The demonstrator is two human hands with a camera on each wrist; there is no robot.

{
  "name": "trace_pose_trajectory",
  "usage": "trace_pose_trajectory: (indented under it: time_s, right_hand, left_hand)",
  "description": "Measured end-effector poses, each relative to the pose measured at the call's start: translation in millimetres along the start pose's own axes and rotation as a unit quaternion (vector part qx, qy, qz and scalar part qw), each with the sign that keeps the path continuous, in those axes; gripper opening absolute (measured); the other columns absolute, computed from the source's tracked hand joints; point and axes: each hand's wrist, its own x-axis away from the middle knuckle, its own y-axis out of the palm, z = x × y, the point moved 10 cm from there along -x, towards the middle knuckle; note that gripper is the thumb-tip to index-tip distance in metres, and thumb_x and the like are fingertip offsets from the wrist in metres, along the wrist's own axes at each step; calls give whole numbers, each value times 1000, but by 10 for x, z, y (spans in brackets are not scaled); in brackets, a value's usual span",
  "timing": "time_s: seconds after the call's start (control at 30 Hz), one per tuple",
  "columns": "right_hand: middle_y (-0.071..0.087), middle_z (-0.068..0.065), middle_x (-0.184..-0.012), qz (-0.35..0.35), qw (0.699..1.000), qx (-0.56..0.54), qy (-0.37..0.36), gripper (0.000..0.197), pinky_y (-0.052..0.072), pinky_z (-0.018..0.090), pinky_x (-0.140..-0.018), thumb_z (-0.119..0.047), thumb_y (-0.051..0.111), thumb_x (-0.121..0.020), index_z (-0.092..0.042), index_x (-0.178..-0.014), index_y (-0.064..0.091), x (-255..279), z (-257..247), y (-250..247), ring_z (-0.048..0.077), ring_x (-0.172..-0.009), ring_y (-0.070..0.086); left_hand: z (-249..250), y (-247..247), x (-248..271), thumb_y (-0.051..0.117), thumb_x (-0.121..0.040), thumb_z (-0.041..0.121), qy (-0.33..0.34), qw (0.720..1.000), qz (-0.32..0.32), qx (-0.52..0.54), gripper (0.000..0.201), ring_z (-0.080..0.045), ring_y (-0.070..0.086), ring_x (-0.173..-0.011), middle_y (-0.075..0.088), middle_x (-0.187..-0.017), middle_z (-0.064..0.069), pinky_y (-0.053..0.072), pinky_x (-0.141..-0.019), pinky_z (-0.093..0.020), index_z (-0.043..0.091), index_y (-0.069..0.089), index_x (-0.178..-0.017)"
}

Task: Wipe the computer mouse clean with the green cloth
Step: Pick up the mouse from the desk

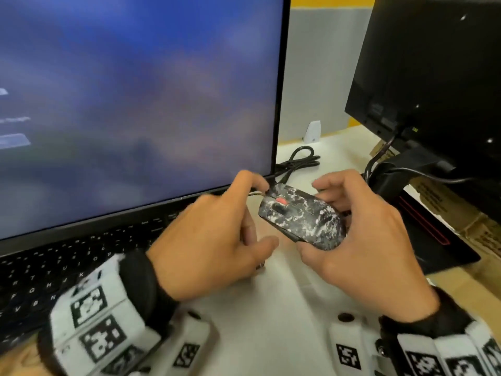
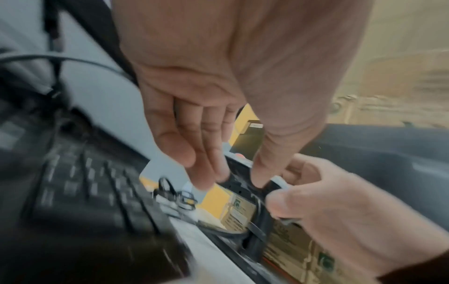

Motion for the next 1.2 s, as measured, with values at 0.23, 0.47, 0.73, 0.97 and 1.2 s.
trace_pose_trajectory:
  time_s: [0.23,0.47,0.73,0.97,1.2]
  right_hand:
    - [62,-18,-97,37,996,-51,-68,62,49,12,-68,-28,91,-58,-32,-109,55,118,-269,-58,-3,-84,62]
    - [62,-14,-95,33,988,-113,-96,70,57,34,-77,-33,94,-57,-28,-115,55,279,-618,120,6,-83,65]
    - [67,-6,-108,-8,988,-96,-124,78,55,28,-86,-48,92,-56,-22,-124,63,387,-1050,287,11,-94,64]
    - [62,-6,-106,-29,986,-76,-148,77,38,11,-68,-47,95,-53,-23,-118,60,460,-1577,403,7,-89,57]
    - [61,-10,-102,-99,974,-91,-183,80,42,9,-63,-37,98,-53,-24,-113,46,517,-2037,817,2,-88,60]
  left_hand:
    - [15,-135,200,86,-78,36,8,995,78,60,58,3,68,-66,76,-74,14,59,-79,-36,31,48,-121]
    - [68,-441,757,86,-82,27,-59,962,175,199,65,-29,78,-87,77,-94,-10,64,-83,-51,23,46,-133]
    - [-56,-694,1321,80,-90,15,-107,922,277,249,53,-31,78,-93,71,-96,-7,63,-88,-50,13,39,-124]
    - [-318,-978,1645,78,-93,13,-96,886,296,343,33,-15,77,-79,78,-94,-13,65,-86,-38,2,64,-121]
    - [-737,-1122,1904,71,-97,10,-78,882,254,388,22,-24,77,-93,78,-111,-21,62,-75,-27,6,71,-119]
